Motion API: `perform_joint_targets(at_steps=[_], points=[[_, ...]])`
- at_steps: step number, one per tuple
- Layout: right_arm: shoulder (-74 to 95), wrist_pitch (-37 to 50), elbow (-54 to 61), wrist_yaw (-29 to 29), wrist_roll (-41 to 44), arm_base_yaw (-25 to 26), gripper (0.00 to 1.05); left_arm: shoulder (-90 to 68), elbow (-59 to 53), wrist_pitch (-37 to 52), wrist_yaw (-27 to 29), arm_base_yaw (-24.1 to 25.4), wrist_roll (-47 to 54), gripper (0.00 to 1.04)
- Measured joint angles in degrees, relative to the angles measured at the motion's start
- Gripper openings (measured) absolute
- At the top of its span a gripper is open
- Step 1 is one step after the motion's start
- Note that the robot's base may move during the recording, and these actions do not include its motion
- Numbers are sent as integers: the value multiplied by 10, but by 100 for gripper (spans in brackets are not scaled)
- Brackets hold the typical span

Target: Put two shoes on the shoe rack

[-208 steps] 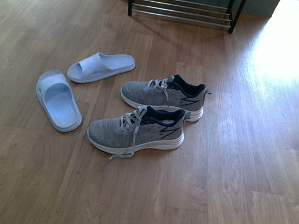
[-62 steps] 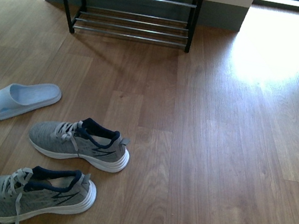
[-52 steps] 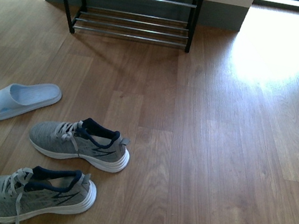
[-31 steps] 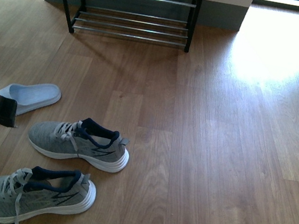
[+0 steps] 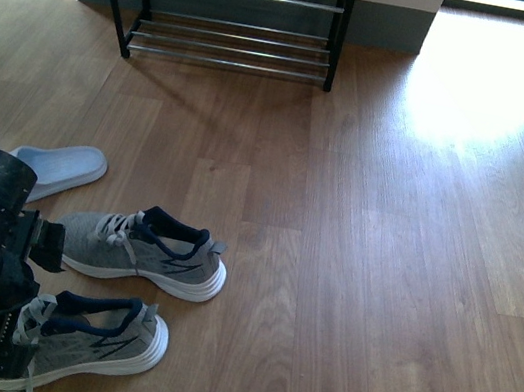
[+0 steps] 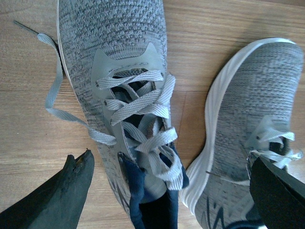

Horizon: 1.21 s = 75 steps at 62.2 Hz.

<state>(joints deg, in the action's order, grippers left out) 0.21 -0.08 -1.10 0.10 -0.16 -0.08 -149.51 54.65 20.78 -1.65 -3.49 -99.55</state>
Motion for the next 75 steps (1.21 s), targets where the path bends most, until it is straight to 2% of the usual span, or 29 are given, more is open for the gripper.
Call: perform_joint_targets(at_steps=[27, 30, 38, 42, 65, 71, 75], points=[[0, 0, 0, 0, 0, 0, 96, -94, 104, -56, -20, -9, -1, 95], [0, 0, 0, 0, 0, 0, 96, -101, 112, -65, -26, -10, -1, 88], [0, 0, 0, 0, 0, 0, 96, -115, 125, -76, -30, -10, 15, 60], [0, 0, 0, 0, 0, 0, 96, -116, 126, -73, -31, -10, 20, 50], [0, 0, 0, 0, 0, 0, 96, -97, 118, -80, -11, -7, 49, 9], [0, 0, 0, 0, 0, 0, 96, -74, 96, -86, -1, -4, 60, 3], [0, 0, 0, 0, 0, 0, 96, -56, 74, -82, 11, 0, 73, 3]])
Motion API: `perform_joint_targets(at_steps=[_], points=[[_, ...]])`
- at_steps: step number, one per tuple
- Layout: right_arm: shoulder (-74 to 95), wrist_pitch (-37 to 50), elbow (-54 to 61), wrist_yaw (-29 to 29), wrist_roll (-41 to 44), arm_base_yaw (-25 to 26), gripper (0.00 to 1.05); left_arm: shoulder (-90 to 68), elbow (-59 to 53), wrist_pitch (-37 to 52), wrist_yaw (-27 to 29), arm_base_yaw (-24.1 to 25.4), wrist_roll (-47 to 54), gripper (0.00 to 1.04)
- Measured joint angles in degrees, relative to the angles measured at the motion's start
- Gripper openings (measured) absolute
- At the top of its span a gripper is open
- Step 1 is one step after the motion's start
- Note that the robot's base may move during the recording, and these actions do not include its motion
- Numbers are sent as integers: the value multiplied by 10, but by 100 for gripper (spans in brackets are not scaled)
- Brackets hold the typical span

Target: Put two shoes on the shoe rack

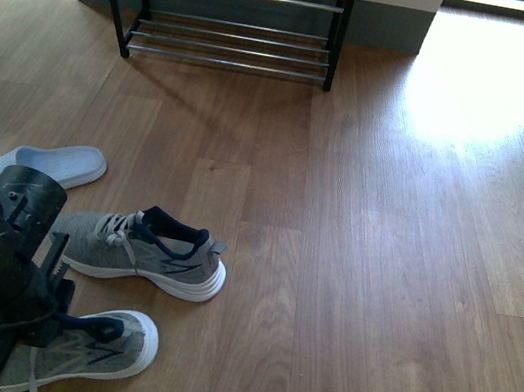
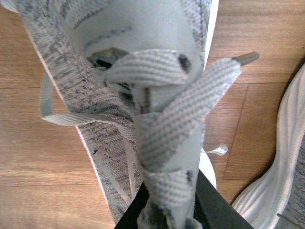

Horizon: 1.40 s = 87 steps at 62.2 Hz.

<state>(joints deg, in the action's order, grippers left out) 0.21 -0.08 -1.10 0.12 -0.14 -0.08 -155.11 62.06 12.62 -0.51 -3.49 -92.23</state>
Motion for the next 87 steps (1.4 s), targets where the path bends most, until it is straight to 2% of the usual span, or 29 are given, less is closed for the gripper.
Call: perform_joint_targets(at_steps=[22, 28, 34, 40, 44, 51, 57, 63, 70, 87], points=[[0, 0, 0, 0, 0, 0, 96, 198, -134, -23, 88, 25, 108, 3], [0, 0, 0, 0, 0, 0, 96, 316, -213, -29, 168, 19, 202, 3], [0, 0, 0, 0, 0, 0, 96, 466, -305, -17, 248, 28, 339, 3], [0, 0, 0, 0, 0, 0, 96, 578, -367, -23, 292, 42, 420, 3], [0, 0, 0, 0, 0, 0, 96, 701, -424, -50, 327, 53, 506, 3], [0, 0, 0, 0, 0, 0, 96, 927, -484, -167, 363, 70, 610, 3], [0, 0, 0, 0, 0, 0, 96, 1066, -507, -240, 405, 61, 644, 3], [0, 0, 0, 0, 0, 0, 96, 1219, -530, -309, 469, 28, 686, 3], [0, 0, 0, 0, 0, 0, 96, 1318, -539, -325, 482, 14, 709, 3], [0, 0, 0, 0, 0, 0, 96, 1328, -540, -325, 483, 12, 720, 3]])
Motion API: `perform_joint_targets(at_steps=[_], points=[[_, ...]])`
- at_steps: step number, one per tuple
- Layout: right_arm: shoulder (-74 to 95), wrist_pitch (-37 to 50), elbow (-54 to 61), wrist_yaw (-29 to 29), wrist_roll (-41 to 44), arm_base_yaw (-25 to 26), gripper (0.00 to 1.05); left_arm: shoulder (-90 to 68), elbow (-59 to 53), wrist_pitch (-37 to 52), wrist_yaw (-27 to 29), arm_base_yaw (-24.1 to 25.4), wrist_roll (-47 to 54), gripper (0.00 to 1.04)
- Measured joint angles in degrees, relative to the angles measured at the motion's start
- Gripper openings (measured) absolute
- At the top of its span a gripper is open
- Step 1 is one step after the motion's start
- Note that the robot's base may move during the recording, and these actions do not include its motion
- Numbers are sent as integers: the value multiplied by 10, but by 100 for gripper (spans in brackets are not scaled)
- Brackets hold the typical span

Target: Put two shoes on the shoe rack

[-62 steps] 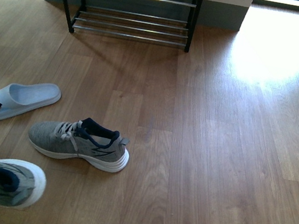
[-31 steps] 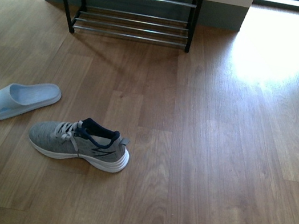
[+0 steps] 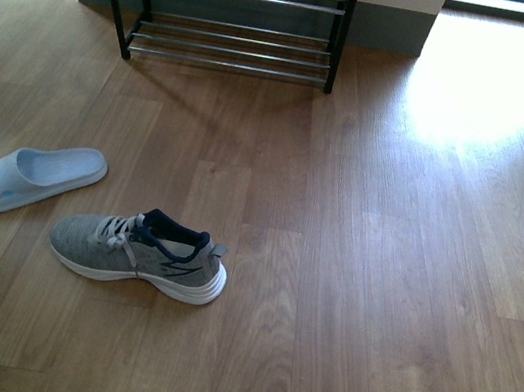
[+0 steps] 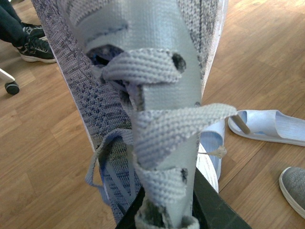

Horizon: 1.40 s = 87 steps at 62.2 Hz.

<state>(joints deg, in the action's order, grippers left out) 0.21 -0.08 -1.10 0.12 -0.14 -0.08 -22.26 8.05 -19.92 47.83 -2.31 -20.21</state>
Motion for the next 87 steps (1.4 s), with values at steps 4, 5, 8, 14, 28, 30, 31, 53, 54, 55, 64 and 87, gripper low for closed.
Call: perform_joint_targets(at_steps=[4, 5, 8, 14, 28, 30, 31, 53, 54, 55, 64, 87], points=[[0, 0, 0, 1, 0, 0, 96, 0, 0, 0, -1, 0, 1, 3], [0, 0, 0, 1, 0, 0, 96, 0, 0, 0, -1, 0, 1, 3], [0, 0, 0, 0, 0, 0, 96, 0, 0, 0, 0, 0, 2, 3], [0, 0, 0, 0, 0, 0, 96, 0, 0, 0, -1, 0, 2, 3], [0, 0, 0, 0, 0, 0, 96, 0, 0, 0, -3, 0, 3, 3], [0, 0, 0, 0, 0, 0, 96, 0, 0, 0, -2, 0, 4, 3], [0, 0, 0, 0, 0, 0, 96, 0, 0, 0, -2, 0, 4, 3], [0, 0, 0, -2, 0, 0, 96, 1, 0, 0, -2, -1, 5, 3], [0, 0, 0, -2, 0, 0, 96, 1, 0, 0, 0, -1, 5, 3], [0, 0, 0, -3, 0, 0, 96, 1, 0, 0, 1, -1, 5, 3], [0, 0, 0, -3, 0, 0, 96, 1, 0, 0, 2, 0, 5, 3], [204, 97, -15, -212, 19, 34, 96, 1, 0, 0, 0, 0, 5, 3]])
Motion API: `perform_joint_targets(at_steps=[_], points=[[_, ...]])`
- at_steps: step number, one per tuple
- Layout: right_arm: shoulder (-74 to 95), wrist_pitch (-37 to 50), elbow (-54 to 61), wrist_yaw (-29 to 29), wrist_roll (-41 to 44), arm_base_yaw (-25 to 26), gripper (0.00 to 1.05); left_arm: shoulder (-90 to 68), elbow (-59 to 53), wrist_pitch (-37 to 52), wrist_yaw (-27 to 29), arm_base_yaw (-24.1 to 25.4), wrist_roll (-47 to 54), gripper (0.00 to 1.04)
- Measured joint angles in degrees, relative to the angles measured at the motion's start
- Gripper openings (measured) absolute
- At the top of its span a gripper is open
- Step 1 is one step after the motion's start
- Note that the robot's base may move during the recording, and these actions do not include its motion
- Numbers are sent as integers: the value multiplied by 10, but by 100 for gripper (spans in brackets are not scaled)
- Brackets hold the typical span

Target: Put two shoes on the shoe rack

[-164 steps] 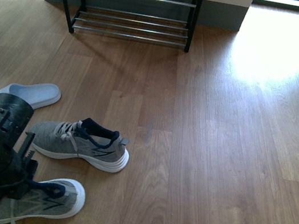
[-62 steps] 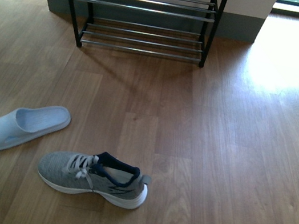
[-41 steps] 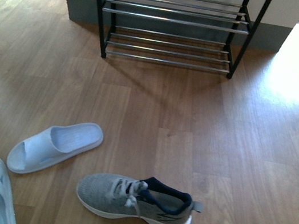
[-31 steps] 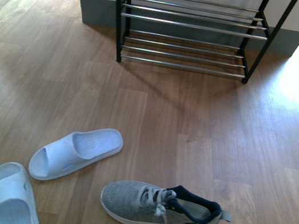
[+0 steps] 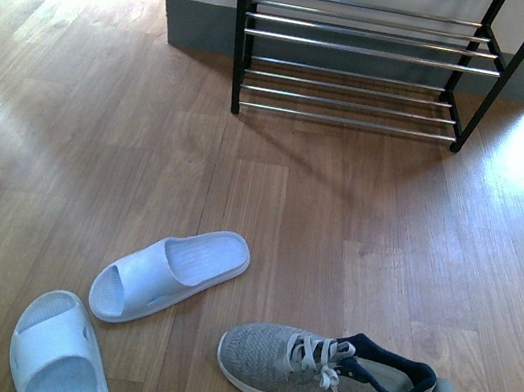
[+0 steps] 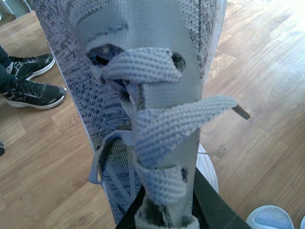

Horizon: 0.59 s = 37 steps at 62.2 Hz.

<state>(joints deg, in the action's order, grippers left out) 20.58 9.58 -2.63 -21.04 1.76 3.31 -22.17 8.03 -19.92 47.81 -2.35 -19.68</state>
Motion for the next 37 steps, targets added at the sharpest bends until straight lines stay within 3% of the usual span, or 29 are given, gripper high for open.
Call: perform_joint_targets(at_steps=[11, 20, 37], points=[[346, 226, -61, 37, 100, -68, 96, 0, 0, 0, 0, 0, 0, 3], [619, 338, -111, 36, 192, -92, 96, 0, 0, 0, 0, 0, 0, 3], [994, 361, -229, 5, 346, -92, 96, 0, 0, 0, 0, 0, 0, 3]])
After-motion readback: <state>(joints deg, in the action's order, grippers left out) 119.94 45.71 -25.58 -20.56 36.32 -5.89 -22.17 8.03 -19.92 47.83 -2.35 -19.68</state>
